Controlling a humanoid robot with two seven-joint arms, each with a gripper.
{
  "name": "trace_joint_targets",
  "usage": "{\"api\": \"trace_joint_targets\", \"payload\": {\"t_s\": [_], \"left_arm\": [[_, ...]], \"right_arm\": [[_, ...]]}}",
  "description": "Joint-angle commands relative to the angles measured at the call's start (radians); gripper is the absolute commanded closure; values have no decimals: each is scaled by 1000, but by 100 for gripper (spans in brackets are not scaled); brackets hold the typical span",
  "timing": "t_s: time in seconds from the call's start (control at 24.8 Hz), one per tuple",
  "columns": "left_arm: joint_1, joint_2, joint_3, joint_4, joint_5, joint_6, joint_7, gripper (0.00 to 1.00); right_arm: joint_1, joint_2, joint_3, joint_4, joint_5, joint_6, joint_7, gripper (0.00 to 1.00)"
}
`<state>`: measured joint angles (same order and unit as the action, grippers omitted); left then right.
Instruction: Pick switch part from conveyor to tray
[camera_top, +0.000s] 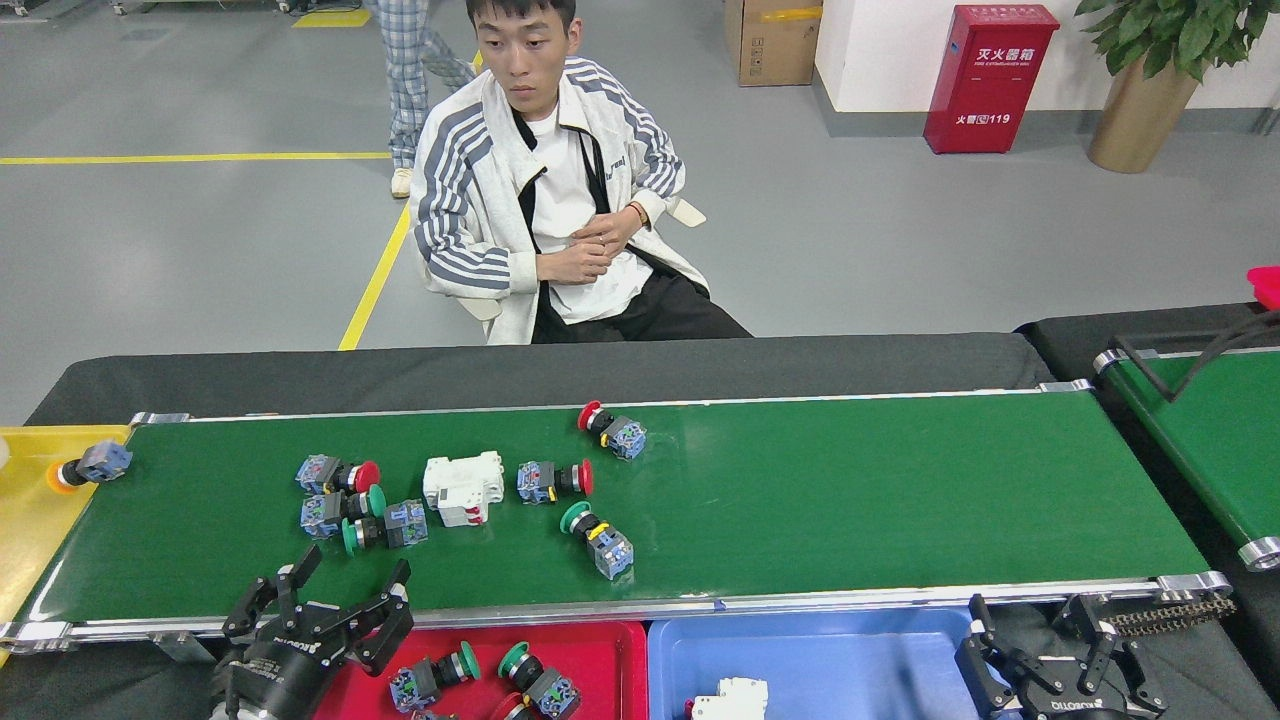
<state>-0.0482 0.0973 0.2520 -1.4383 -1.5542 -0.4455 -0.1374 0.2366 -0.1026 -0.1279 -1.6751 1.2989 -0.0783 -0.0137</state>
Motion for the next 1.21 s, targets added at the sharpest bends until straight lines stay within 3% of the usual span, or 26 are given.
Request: {"api": "trace_joint_targets", "payload": {"t_s": [0.0,0.48,0.52,0.6,0.68,0.97,1.17], "left_arm": [[-36,16,3,22,0,-2,5,0],[-127,35,1,159,3,-5,18,3],[-127,35,1,159,3,-7,18,12],[-119,38,-11,159,5,-12,18,43],[-102,38,-37,154,32,-55,19,90],[-65,36,-45,110,74,-108,19,94],[24,21,-46,-51,98,-177,19,95]], "right_arm": [[-6,-9,-1,-14,0,-8,3,0],[-13,-9,1,-20,3,-44,3,0],[-13,-9,1,-20,3,-51,3,0],[-13,-9,1,-20,3,-54,3,0],[-11,-9,1,-20,5,-52,3,0],[-13,-9,1,-26,5,-54,9,0],[-13,-8,1,-26,5,-60,9,0]]}}
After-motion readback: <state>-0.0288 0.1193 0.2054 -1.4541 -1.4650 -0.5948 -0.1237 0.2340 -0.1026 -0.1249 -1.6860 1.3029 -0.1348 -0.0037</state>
